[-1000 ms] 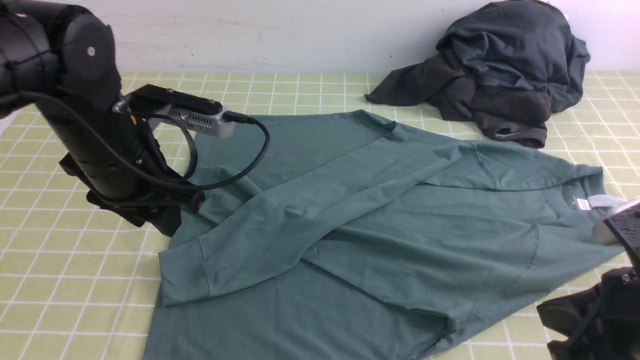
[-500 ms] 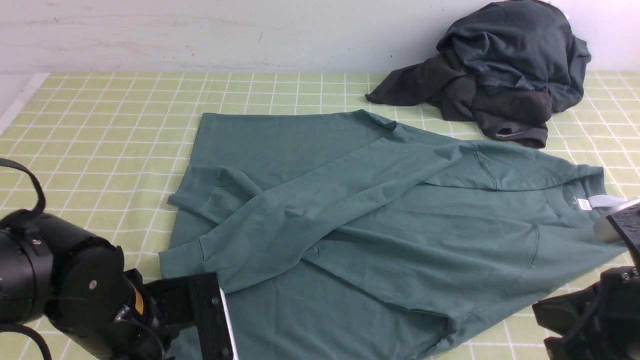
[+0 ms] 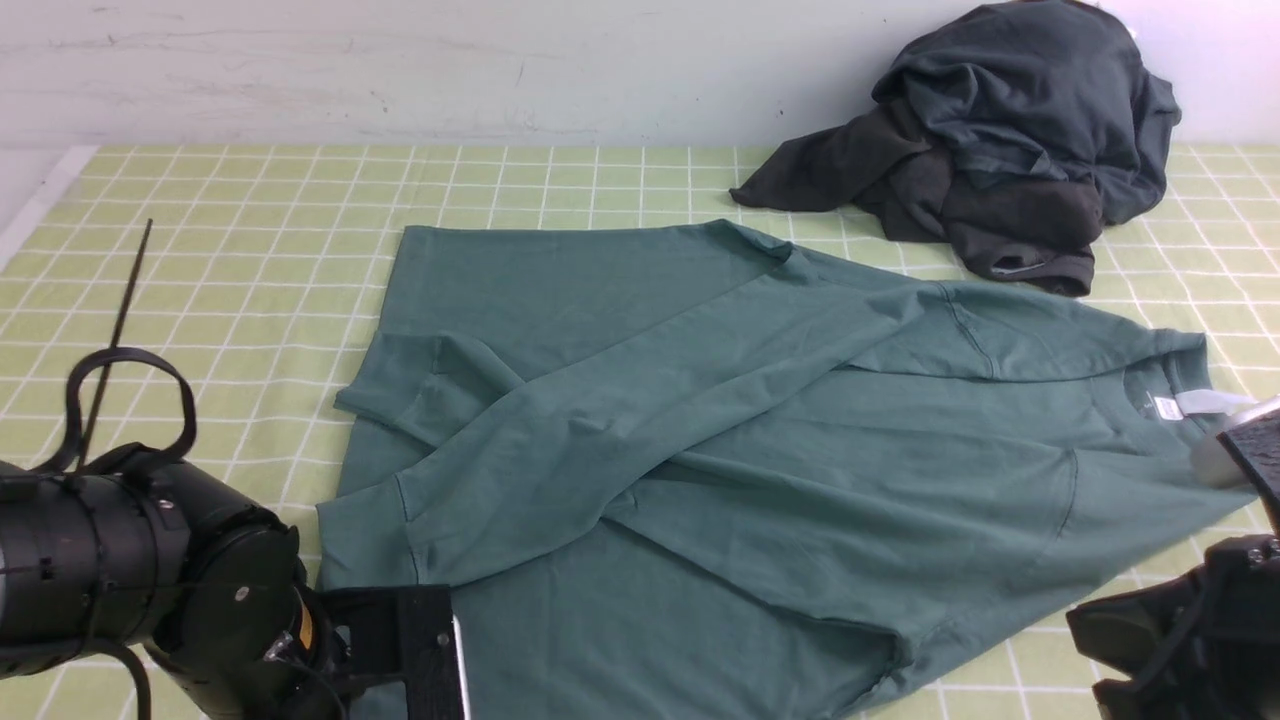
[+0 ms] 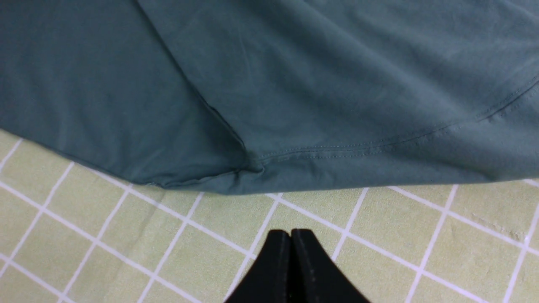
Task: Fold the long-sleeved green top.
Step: Use both arms simultaneously to clamp the lower edge of the clothing fabric
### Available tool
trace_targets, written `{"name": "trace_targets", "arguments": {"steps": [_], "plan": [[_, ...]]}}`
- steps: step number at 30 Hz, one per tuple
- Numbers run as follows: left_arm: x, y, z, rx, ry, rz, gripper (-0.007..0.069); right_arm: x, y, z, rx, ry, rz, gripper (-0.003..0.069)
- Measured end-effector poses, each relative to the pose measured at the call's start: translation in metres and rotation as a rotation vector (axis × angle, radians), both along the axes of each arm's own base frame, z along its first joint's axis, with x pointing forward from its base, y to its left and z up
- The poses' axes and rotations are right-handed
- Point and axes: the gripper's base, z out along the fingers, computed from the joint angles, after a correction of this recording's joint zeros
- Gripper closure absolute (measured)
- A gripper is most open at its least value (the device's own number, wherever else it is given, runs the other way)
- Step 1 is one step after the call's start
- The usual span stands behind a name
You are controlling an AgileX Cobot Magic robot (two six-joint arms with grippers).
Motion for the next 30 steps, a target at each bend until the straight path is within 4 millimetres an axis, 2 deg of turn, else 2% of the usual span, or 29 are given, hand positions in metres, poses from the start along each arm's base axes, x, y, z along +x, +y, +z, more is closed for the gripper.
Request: {"name": "trace_targets", "arguments": {"steps": [2,7,9,13,15,19,20,22,25,26,27,30], "plan": [[-0.002,0.001,0.012,-0.033,-0.048,0.069,0.0620,-0.003,0.000,0.005,0.000,-0.033,0.028,0.0673],[-0.006,0.003,0.030,-0.087,-0.113,0.172,0.0625,-0.010,0.002,0.018,0.021,-0.147,0.104,0.0673],[-0.011,0.006,0.038,-0.106,-0.122,0.236,0.0625,-0.013,0.004,0.023,0.005,-0.216,0.184,0.0673],[-0.017,0.009,0.045,-0.118,-0.115,0.321,0.0625,-0.011,0.007,0.021,-0.124,-0.285,0.371,0.0658],[-0.018,0.009,0.046,-0.124,-0.116,0.347,0.0625,-0.005,0.009,0.017,-0.222,-0.295,0.485,0.0610],[-0.018,0.009,0.046,-0.133,-0.115,0.383,0.0625,0.017,0.008,-0.003,-0.423,-0.258,0.634,0.0468],[-0.018,0.009,0.046,-0.134,-0.115,0.385,0.0625,0.019,0.008,-0.005,-0.435,-0.256,0.639,0.0461],[-0.018,0.009,0.046,-0.138,-0.113,0.401,0.0625,0.034,0.003,-0.024,-0.617,-0.208,0.756,0.0389],[-0.018,0.009,0.046,-0.144,-0.111,0.420,0.0625,0.047,-0.005,-0.046,-0.818,-0.139,0.913,0.0361],[-0.018,0.009,0.046,-0.145,-0.111,0.425,0.0625,0.048,-0.005,-0.049,-0.827,-0.128,0.922,0.0361],[-0.018,0.009,0.046,-0.151,-0.107,0.439,0.0625,0.056,-0.008,-0.061,-0.907,-0.094,0.980,0.0361],[-0.018,0.008,0.046,-0.158,-0.103,0.450,0.0625,0.066,-0.008,-0.074,-0.969,-0.084,1.020,0.0360]]}}
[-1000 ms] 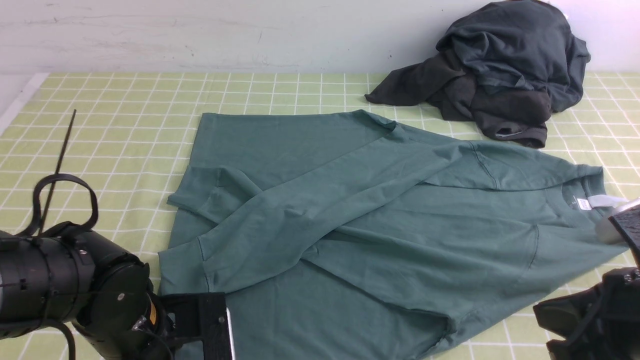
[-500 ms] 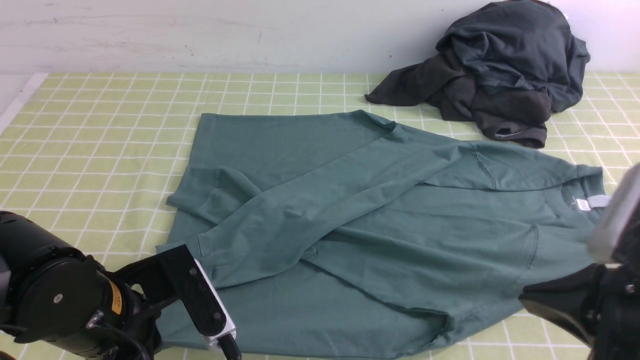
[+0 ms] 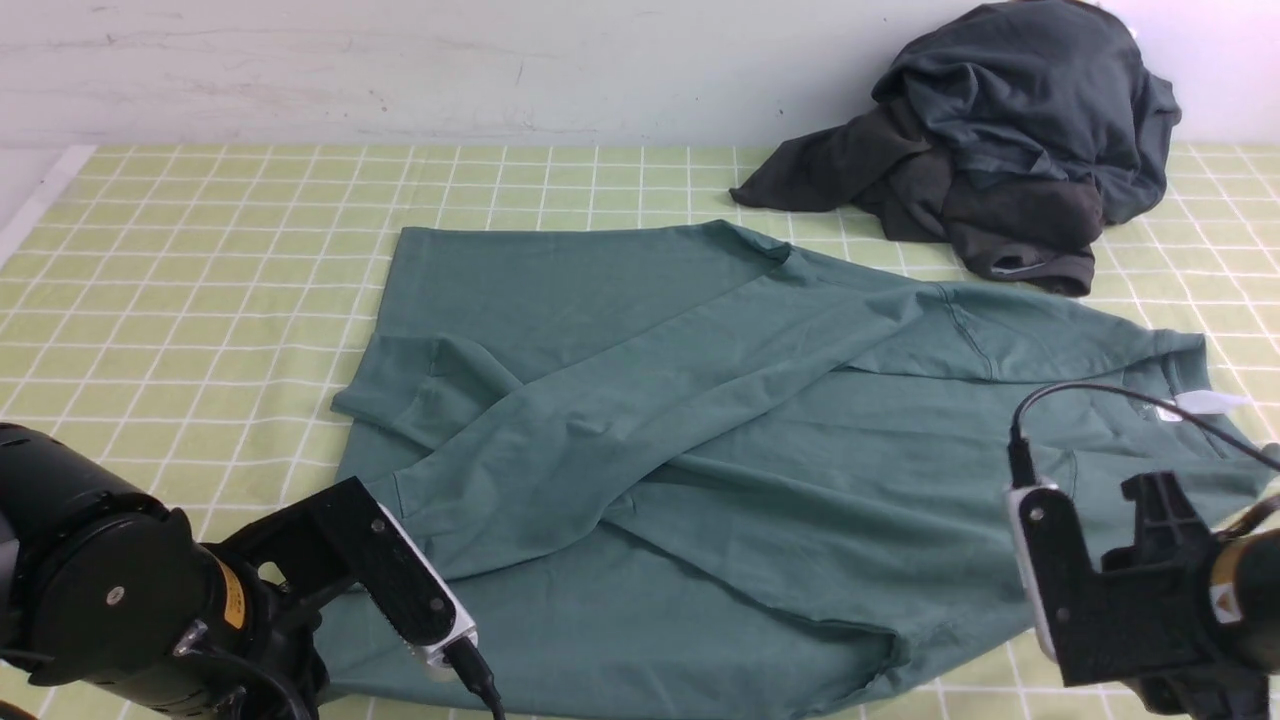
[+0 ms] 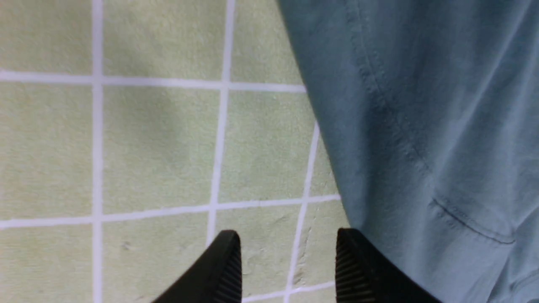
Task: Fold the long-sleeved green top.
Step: Use both arms simultaneously to clamp the lower edge of the clothing fabric
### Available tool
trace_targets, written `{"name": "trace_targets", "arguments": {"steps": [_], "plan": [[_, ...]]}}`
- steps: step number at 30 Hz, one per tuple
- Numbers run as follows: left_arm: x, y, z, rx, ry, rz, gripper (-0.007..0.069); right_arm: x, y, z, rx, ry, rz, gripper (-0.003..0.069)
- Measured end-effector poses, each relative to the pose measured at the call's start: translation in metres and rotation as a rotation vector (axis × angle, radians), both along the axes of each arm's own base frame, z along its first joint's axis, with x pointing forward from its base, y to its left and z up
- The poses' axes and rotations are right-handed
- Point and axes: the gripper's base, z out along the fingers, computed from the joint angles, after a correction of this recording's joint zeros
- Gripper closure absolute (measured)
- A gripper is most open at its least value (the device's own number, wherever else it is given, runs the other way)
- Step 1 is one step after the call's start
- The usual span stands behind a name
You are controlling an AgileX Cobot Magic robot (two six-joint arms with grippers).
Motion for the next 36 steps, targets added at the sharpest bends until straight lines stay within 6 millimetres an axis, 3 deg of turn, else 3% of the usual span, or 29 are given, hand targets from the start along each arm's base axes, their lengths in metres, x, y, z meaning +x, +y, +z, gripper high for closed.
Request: {"name": "trace_targets", "arguments": {"steps": [7,21,25,29,36], "plan": [[-0.001,-0.001,0.000,-0.016,0.007,0.012,0.0625,0.021,0.003,-0.022,-0.080,-0.054,0.095,0.0389],[-0.001,-0.001,0.000,-0.020,0.009,0.016,0.0625,0.032,0.004,-0.034,-0.061,-0.089,0.011,0.0454],[-0.001,-0.002,0.000,-0.032,0.013,0.036,0.0625,0.031,0.003,-0.033,-0.040,-0.091,-0.034,0.0559],[0.003,-0.004,0.008,-0.051,0.020,0.100,0.0625,0.028,0.001,-0.023,0.011,-0.124,-0.140,0.0656],[0.021,-0.006,0.041,-0.114,-0.030,0.251,0.0625,0.020,-0.005,0.012,0.096,-0.245,-0.273,0.0671]]}}
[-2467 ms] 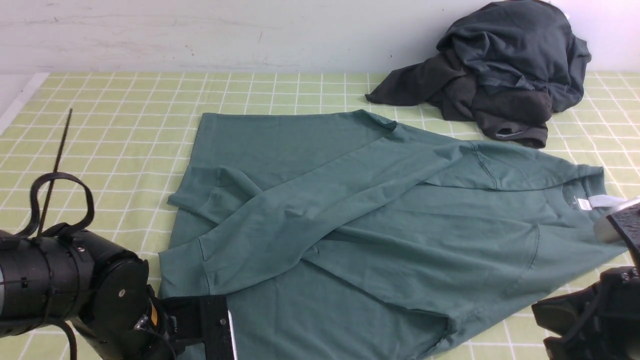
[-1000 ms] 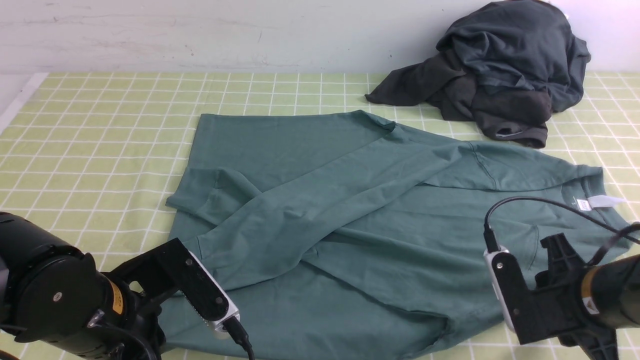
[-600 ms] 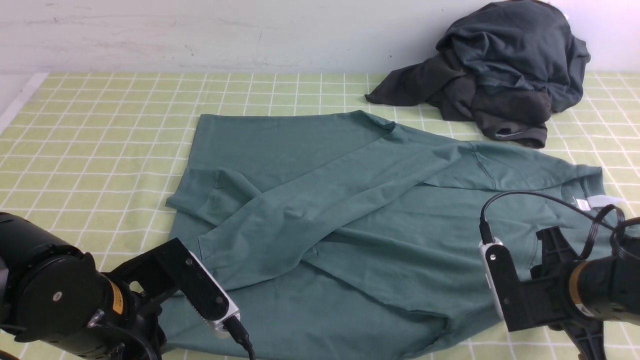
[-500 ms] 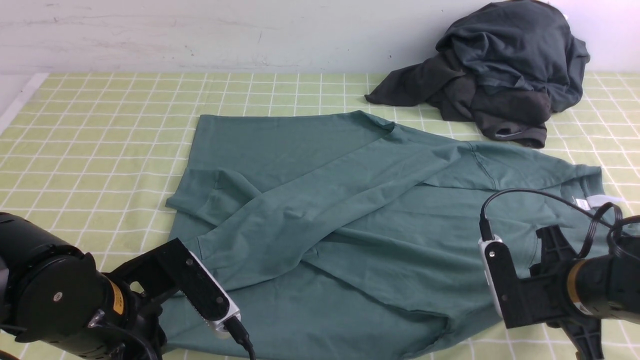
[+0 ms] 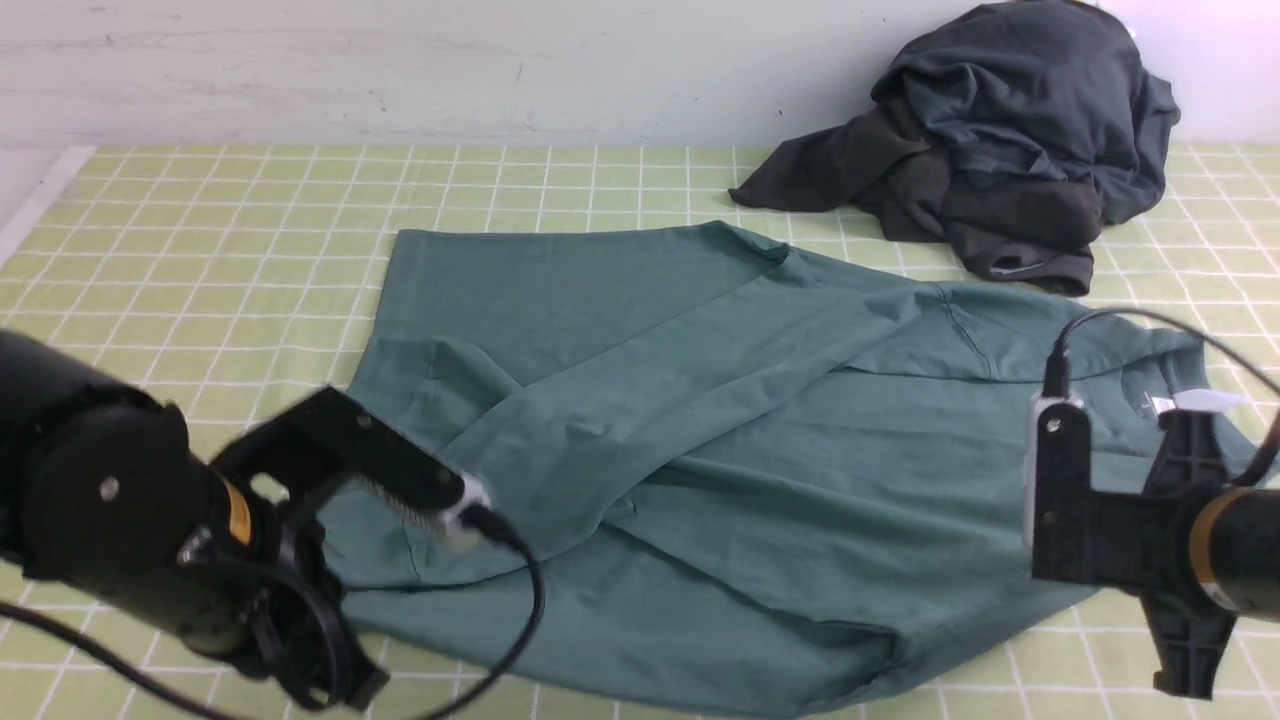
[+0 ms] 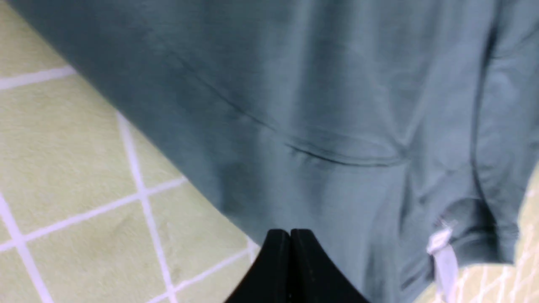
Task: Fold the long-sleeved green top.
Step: Use both arms simultaneously to clamp the lower edge of the clothing fabric
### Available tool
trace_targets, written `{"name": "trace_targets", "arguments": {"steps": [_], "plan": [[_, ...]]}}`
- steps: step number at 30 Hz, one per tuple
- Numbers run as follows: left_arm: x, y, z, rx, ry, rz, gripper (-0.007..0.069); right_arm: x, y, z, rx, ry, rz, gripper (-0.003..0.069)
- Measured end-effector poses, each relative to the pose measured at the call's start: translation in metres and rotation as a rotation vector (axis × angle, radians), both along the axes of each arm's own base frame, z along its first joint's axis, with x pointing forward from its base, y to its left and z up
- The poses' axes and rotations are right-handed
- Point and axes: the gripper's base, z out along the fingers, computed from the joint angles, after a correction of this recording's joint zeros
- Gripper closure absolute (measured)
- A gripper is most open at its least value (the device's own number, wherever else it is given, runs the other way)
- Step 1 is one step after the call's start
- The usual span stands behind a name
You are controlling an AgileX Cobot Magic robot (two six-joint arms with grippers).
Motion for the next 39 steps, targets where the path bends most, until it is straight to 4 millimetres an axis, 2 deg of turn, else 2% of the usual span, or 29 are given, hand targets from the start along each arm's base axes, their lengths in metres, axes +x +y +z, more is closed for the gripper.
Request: {"name": "trace_targets", "arguments": {"steps": [4,8,11,12,13,16,17,19,23,30,39], "plan": [[0.014,0.005,0.018,-0.041,-0.057,0.084,0.0625,-0.002,0.000,0.004,0.026,-0.013,-0.018,0.0671],[0.020,0.011,0.022,-0.042,-0.064,0.114,0.0625,-0.001,0.001,0.000,0.041,0.001,-0.036,0.0666],[0.022,0.015,0.020,-0.037,-0.057,0.132,0.0625,-0.001,0.001,-0.002,0.059,0.010,-0.054,0.0624],[0.023,0.016,0.020,-0.037,-0.052,0.138,0.0625,0.000,0.001,-0.004,0.057,0.018,-0.060,0.0586],[0.023,0.016,0.020,-0.038,-0.052,0.139,0.0625,0.000,0.001,-0.005,0.055,0.020,-0.060,0.0586],[0.023,0.017,0.019,-0.037,-0.051,0.144,0.0625,0.004,0.001,-0.019,0.001,0.065,-0.031,0.0487],[0.023,0.018,0.019,-0.037,-0.051,0.145,0.0625,0.004,0.001,-0.020,-0.005,0.068,-0.026,0.0482],[0.023,0.018,0.019,-0.037,-0.051,0.145,0.0625,0.007,0.001,-0.034,-0.054,0.114,0.007,0.0434],[0.023,0.018,0.019,-0.037,-0.051,0.145,0.0625,0.010,0.001,-0.045,-0.112,0.142,0.056,0.0417],[0.023,0.018,0.020,-0.038,-0.052,0.145,0.0625,0.015,0.002,-0.046,-0.161,0.120,0.116,0.0428],[0.023,0.018,0.020,-0.038,-0.052,0.145,0.0625,0.016,0.004,-0.046,-0.132,0.097,0.095,0.0449]]}}
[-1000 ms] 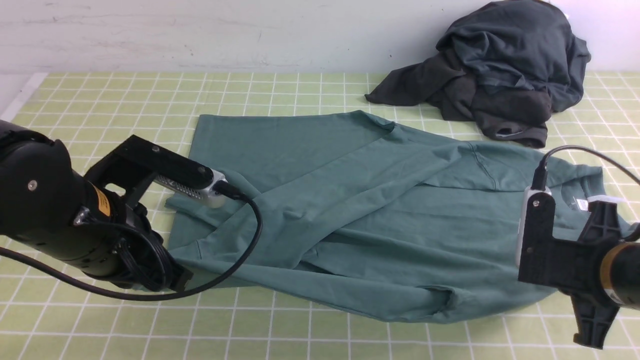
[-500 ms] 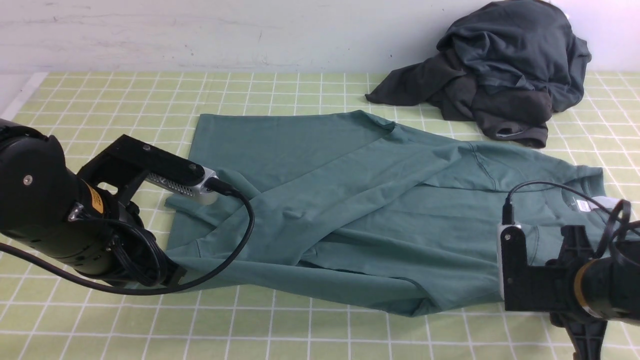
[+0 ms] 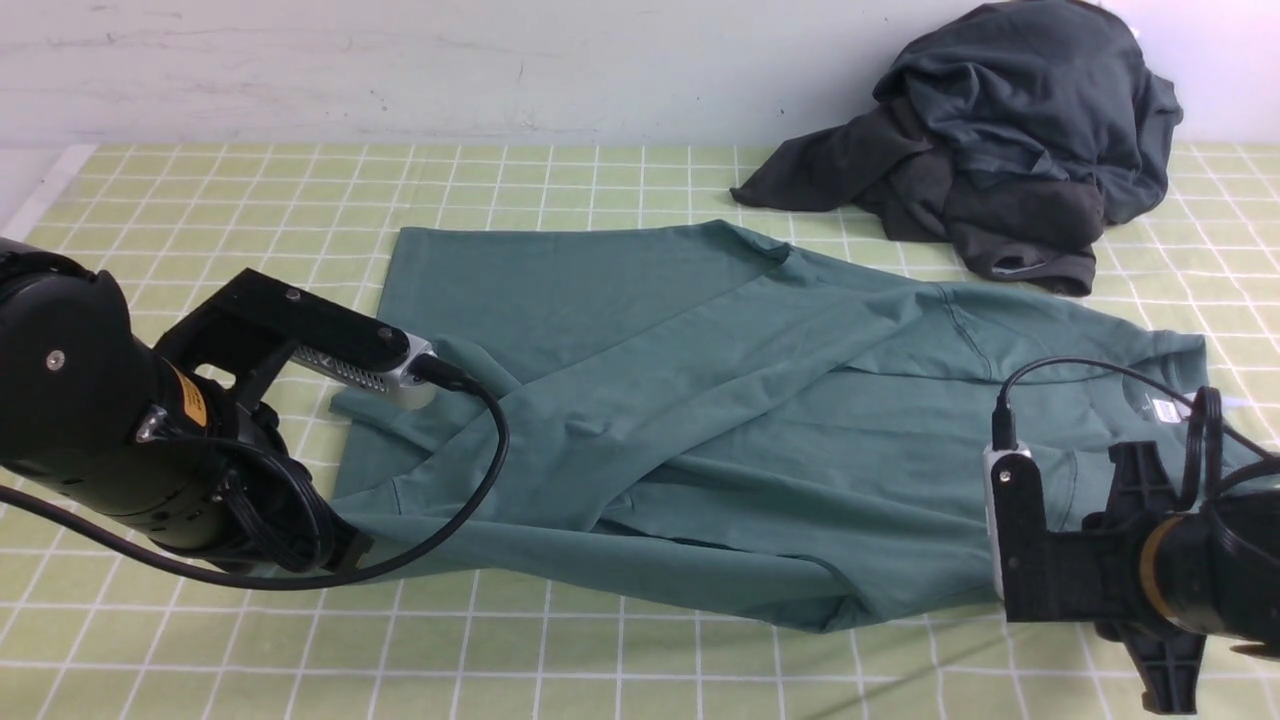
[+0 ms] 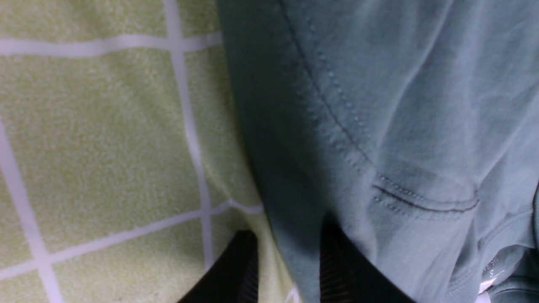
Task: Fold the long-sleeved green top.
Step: Use both arms simultaneously to clamp the lower edge of the clothing fabric
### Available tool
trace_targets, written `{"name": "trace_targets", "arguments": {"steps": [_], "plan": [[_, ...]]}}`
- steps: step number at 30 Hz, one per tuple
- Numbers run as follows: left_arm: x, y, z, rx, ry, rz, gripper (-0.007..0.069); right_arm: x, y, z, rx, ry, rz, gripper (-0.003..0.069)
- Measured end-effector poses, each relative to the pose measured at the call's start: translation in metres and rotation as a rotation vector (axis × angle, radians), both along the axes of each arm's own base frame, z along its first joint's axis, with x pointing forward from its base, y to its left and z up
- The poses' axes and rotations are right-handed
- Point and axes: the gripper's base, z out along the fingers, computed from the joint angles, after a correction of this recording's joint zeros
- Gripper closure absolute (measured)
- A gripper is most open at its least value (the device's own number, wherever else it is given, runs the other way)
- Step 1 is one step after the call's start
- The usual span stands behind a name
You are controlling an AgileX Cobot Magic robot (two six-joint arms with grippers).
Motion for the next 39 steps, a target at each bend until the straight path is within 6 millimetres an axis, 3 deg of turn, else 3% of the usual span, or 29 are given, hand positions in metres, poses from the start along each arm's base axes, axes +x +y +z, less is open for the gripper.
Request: {"name": "trace_targets", "arguments": {"steps": [9,23,27,39], "plan": [[0.000,0.000,0.000,0.000,-0.001,0.000,0.0625,-0.006,0.009,0.025,0.062,-0.092,0.020,0.0449],[0.000,0.000,0.000,0.000,0.000,0.000,0.0625,-0.009,0.008,0.015,0.081,-0.051,-0.022,0.0449],[0.000,0.000,0.000,0.000,0.000,0.000,0.0625,-0.016,0.008,0.004,0.109,-0.008,0.011,0.0449],[0.000,-0.001,0.000,-0.012,0.004,0.004,0.0625,-0.016,0.004,0.002,0.110,-0.005,0.023,0.0449]]}}
